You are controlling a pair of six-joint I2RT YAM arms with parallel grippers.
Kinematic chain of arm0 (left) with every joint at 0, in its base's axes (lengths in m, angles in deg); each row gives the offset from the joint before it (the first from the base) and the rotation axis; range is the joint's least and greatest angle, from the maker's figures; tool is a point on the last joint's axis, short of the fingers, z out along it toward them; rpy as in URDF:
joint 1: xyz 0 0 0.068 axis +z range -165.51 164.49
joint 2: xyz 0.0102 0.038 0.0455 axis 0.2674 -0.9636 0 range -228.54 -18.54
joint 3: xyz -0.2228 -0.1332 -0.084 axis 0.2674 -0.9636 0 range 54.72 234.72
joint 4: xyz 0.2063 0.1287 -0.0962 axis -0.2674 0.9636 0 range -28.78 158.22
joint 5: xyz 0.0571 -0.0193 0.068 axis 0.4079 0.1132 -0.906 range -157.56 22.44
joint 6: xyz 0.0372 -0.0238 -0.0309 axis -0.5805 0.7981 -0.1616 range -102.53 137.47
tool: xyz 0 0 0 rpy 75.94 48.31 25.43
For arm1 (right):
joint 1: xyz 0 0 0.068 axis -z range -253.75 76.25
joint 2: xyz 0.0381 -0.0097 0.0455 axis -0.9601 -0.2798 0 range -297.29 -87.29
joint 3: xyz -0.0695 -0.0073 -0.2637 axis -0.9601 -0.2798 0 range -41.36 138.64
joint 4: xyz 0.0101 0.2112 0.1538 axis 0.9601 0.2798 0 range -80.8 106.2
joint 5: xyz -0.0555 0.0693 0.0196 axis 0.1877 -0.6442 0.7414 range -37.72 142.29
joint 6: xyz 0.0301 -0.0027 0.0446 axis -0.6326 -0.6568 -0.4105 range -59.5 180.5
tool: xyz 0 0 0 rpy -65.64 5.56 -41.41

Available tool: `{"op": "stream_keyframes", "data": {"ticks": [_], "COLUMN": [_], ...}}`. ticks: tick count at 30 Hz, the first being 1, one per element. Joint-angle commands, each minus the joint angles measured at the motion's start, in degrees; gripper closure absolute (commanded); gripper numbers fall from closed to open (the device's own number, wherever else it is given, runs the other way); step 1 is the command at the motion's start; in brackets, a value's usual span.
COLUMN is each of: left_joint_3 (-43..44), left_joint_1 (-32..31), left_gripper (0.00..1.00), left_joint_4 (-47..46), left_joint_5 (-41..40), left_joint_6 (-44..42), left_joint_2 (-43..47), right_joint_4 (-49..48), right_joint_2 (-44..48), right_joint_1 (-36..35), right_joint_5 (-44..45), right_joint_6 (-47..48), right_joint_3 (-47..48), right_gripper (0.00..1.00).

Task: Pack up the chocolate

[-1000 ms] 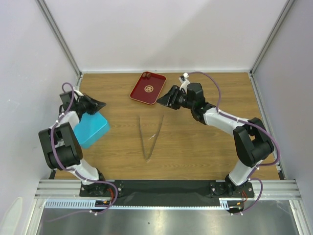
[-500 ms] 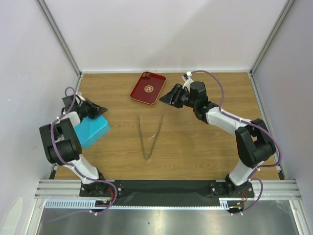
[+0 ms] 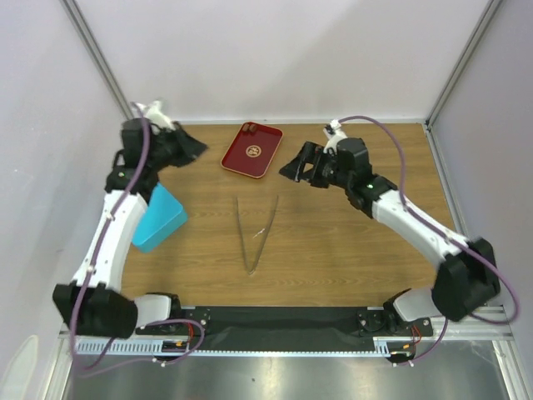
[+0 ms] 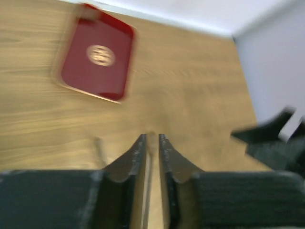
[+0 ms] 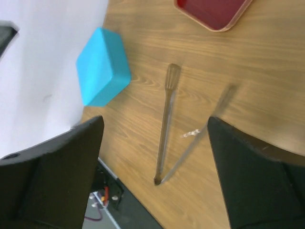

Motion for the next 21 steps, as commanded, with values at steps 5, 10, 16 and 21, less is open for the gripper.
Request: {"op": "stream_keyframes", "data": {"ticks": [5,10,16,21], "left_joint_3": [-1.6,-10.0,-16.4,-17.6], "left_joint_1": [-23.8,-28.6,-29.7,-29.8], "left_gripper": [0.45,0.0,0.0,0.0], "left_joint_4": [0.6,-5.7,-5.8,-6.1], "left_joint_5": [-12.6,-5.5,-7.2,-6.8], "left_joint_6": [-9.1,-7.5,-8.7,-9.3], "left_joint_2": [11.5,17.2,22.3,25.3], "right_joint_4": [20.9,29.5,34.6,34.2], "right_joint_2": [19.0,25.6,30.0,32.6], "right_joint_1": [-2.6,-3.1,-3.2,-3.3], "right_joint_5": [20.7,27.1,30.8,31.9], "right_joint_6": [8.0,7.4,7.1,7.7], "right_joint_3": [2.6,4.7,4.7,3.0], "right_gripper": [0.0,0.0,0.0,0.0]}}
